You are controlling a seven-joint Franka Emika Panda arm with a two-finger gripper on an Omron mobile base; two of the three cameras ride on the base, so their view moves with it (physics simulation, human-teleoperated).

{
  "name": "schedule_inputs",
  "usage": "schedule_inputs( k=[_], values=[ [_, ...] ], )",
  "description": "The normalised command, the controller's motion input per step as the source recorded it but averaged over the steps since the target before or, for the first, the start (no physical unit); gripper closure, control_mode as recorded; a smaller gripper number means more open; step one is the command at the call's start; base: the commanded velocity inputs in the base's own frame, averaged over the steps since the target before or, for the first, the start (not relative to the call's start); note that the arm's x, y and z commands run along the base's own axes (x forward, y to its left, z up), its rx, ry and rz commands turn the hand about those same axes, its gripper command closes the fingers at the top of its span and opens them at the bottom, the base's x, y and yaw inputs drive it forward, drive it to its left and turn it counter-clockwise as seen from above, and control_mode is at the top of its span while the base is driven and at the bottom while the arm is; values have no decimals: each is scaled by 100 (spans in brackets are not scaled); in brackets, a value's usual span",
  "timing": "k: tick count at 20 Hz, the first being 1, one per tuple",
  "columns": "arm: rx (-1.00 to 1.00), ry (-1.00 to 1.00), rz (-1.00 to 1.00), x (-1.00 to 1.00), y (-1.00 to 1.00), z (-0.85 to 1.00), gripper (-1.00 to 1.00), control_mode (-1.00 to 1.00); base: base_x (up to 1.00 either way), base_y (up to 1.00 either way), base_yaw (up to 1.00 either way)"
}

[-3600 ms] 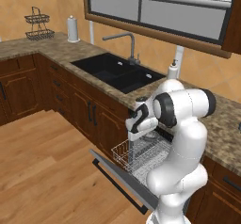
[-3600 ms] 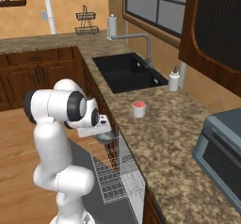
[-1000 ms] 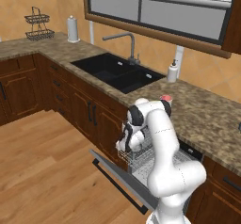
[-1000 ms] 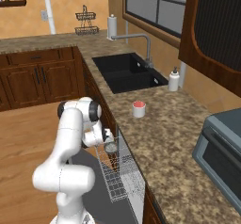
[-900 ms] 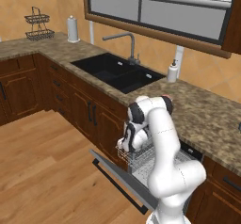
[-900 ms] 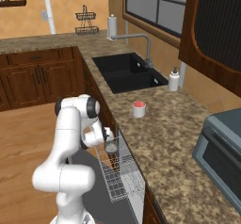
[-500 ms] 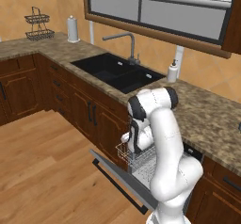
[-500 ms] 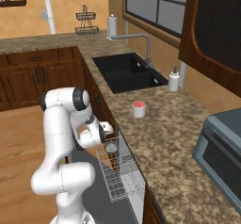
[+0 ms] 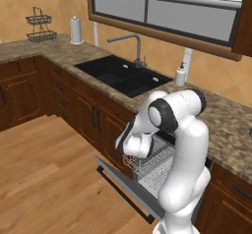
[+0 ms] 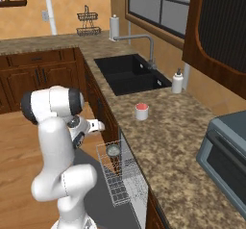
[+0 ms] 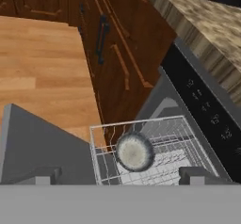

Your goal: Pick up the cup and bowl from the counter, place them in the dishwasher, and close the dishwasher door.

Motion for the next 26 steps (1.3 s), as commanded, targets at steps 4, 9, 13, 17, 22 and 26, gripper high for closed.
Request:
schedule_inputs(
  k=[4, 9, 13, 17, 22, 26],
  values=[
    [0, 4, 0, -15, 6, 100, -100, -100, 0, 0, 0],
    [2, 20, 0, 0, 0, 100, -100, -100, 0, 0, 0],
    [0, 18, 0, 0, 0, 100, -100, -100, 0, 0, 0],
    [0, 12, 0, 0, 0, 100, -100, -100, 0, 0, 0],
    [0, 5, 0, -4, 16, 100, -100, -100, 0, 0, 0],
    [-5, 0, 0, 0, 6, 100, -100, -100, 0, 0, 0]
  ],
)
